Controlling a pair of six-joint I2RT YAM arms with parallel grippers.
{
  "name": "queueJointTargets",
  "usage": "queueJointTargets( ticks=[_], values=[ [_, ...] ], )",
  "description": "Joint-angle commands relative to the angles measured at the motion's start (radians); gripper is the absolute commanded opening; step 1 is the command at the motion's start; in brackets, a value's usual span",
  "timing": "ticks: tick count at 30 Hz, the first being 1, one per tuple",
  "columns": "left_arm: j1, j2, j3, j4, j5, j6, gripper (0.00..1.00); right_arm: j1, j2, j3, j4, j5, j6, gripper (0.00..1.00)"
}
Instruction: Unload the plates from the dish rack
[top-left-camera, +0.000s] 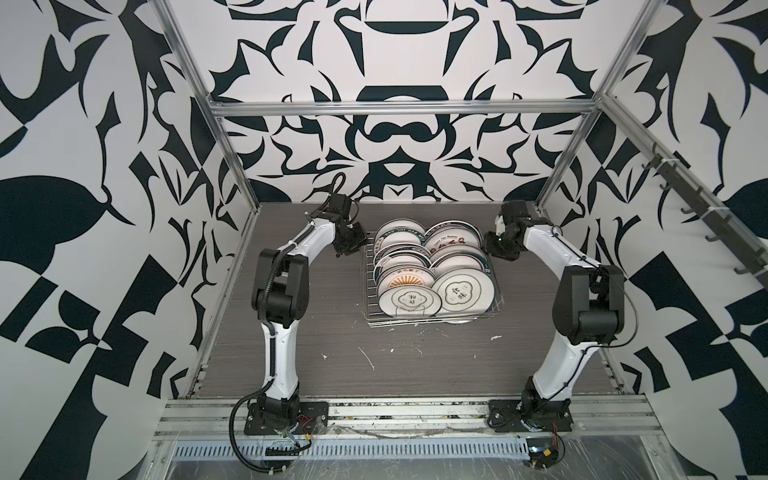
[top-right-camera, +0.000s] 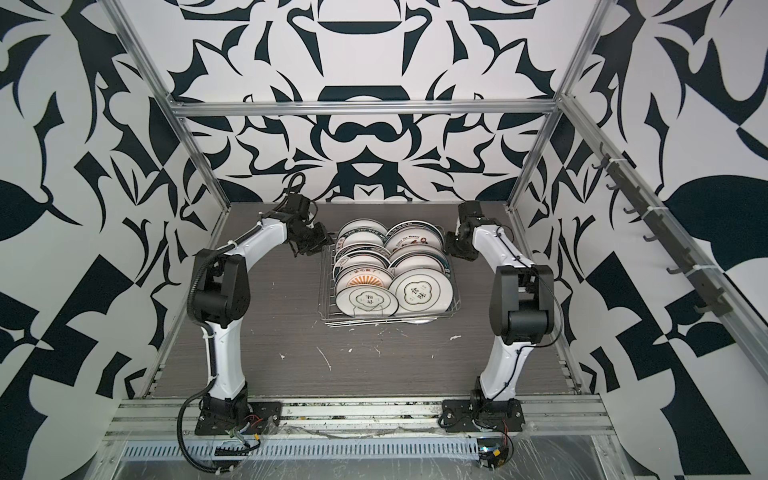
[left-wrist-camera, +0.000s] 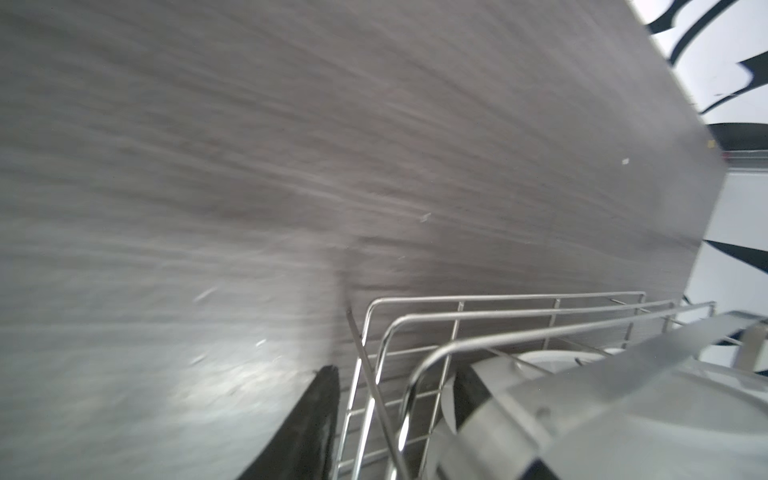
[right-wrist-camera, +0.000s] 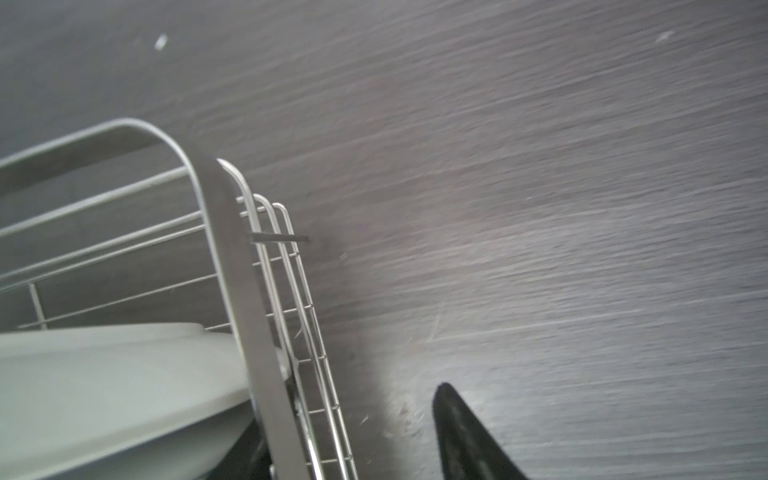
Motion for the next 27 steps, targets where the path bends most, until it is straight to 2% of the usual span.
queueJointTargets(
  ticks=[1,3,6,11,16,20,25,27],
  values=[
    [-0.011,0.043,0.093,-0.05,0.011,0.001,0.59,-0.09,0.053,0.013,-0.03,0.124,0.036,0.53],
    [-0.026,0.063,0.148,-0.063,0.004,0.009,0.68,-0.123,0.07,0.022,-0.041,0.123,0.037,0.52],
    [-0.042,0.081,0.197,-0.07,0.011,0.016,0.73,-0.165,0.08,0.018,-0.04,0.108,0.043,0.47],
    [-0.052,0.055,0.21,-0.068,-0.042,0.027,0.89,-0.202,0.066,-0.012,-0.039,0.113,0.045,0.45],
    [-0.049,-0.017,0.165,-0.092,-0.098,0.031,0.89,-0.249,0.021,-0.084,-0.028,0.113,0.061,0.44],
    [-0.055,-0.133,0.007,-0.094,-0.103,0.031,0.86,-0.267,-0.028,-0.156,-0.015,0.112,0.068,0.44],
    [-0.089,-0.351,-0.339,-0.036,-0.13,0.009,0.86,-0.278,-0.078,-0.223,-0.017,0.12,0.071,0.44],
    [-0.113,-0.441,-0.471,-0.013,-0.137,-0.01,0.82,-0.279,-0.108,-0.263,-0.016,0.129,0.074,0.44]
  ],
)
